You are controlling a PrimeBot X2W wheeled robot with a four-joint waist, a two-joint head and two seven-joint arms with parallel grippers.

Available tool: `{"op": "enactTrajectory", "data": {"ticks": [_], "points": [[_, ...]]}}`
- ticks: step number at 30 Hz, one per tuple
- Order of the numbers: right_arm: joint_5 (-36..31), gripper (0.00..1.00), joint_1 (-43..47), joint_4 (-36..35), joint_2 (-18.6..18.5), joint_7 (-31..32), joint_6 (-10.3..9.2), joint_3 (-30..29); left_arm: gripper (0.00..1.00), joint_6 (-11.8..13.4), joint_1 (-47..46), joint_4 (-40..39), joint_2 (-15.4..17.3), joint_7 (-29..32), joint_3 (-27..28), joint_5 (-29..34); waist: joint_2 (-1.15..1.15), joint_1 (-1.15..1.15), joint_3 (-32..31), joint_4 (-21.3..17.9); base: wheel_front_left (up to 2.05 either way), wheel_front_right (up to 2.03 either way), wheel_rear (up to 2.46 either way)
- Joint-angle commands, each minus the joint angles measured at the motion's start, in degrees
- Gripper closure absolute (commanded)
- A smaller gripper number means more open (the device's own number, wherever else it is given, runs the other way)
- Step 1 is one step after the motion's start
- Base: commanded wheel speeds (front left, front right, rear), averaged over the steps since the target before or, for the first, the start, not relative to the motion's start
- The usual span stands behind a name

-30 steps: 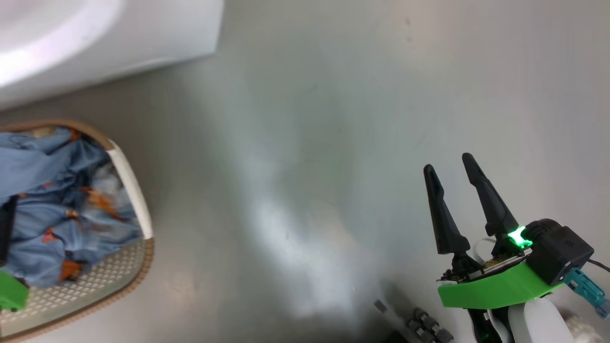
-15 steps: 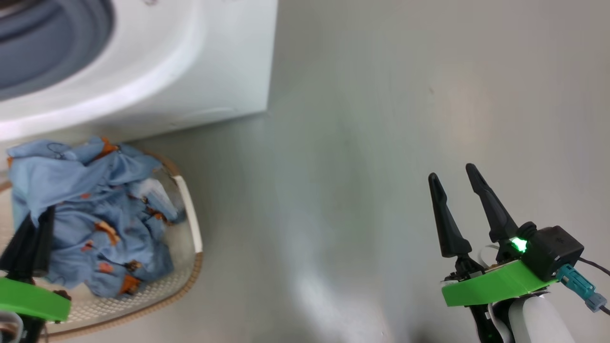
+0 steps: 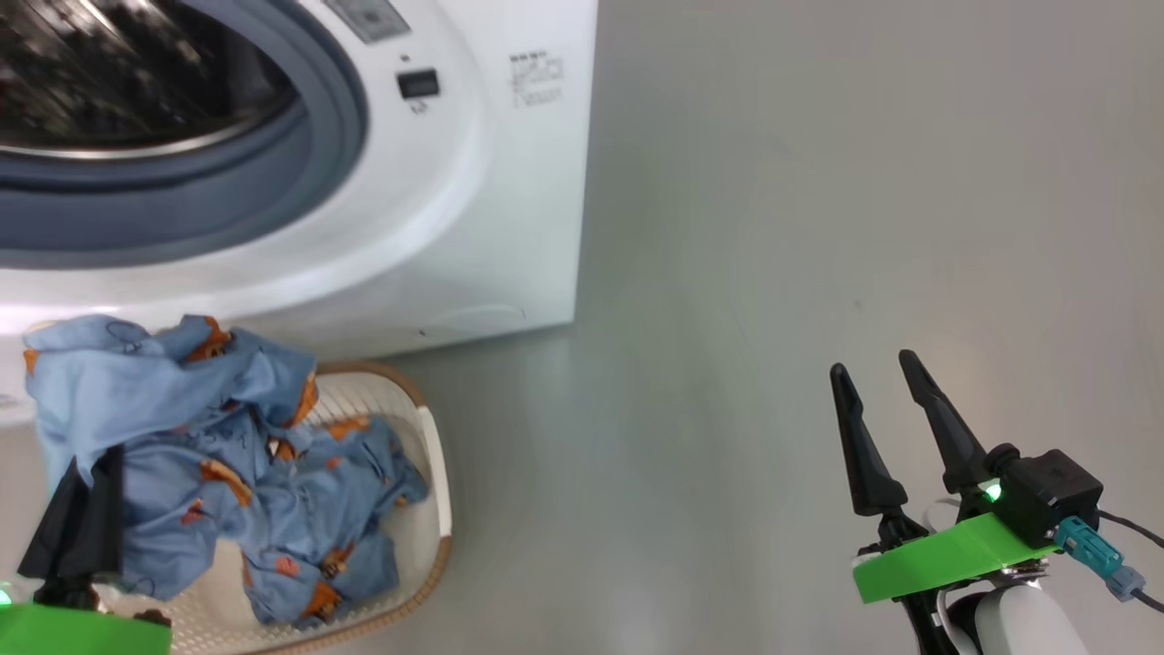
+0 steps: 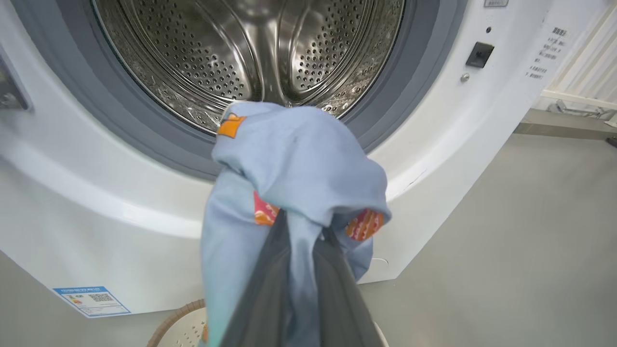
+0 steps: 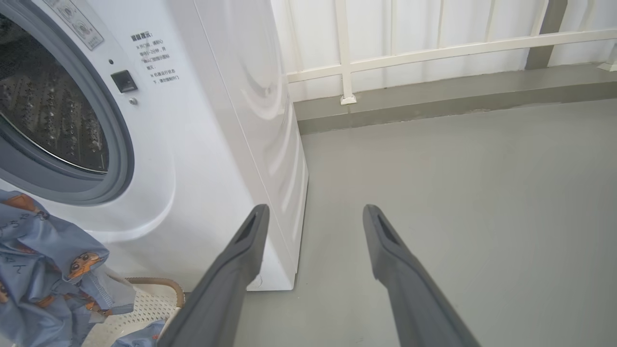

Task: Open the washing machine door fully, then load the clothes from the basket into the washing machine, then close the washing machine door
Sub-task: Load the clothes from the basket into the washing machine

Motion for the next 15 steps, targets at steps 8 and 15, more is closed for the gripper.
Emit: {"op": "enactTrajectory", "data": {"ticks": [8, 15], "points": [[-0.90, 0.00, 2.09, -0.08, -0.19, -0.27, 0.35, 0.19, 1.00, 0.27, 3.40, -4.52, -2.62, -0.31, 6.40, 5.05, 0.00, 0.00, -9.22, 1.72, 0.00, 0.00, 0.00], [-1.67, 0.00, 3.67, 0.08, -0.19, -0.27, 0.35, -1.06, 1.00, 0.27, 6.16, -6.35, -5.71, -0.31, 9.35, 8.69, 0.00, 0.00, -13.03, 1.92, 0.00, 0.00, 0.00]]}}
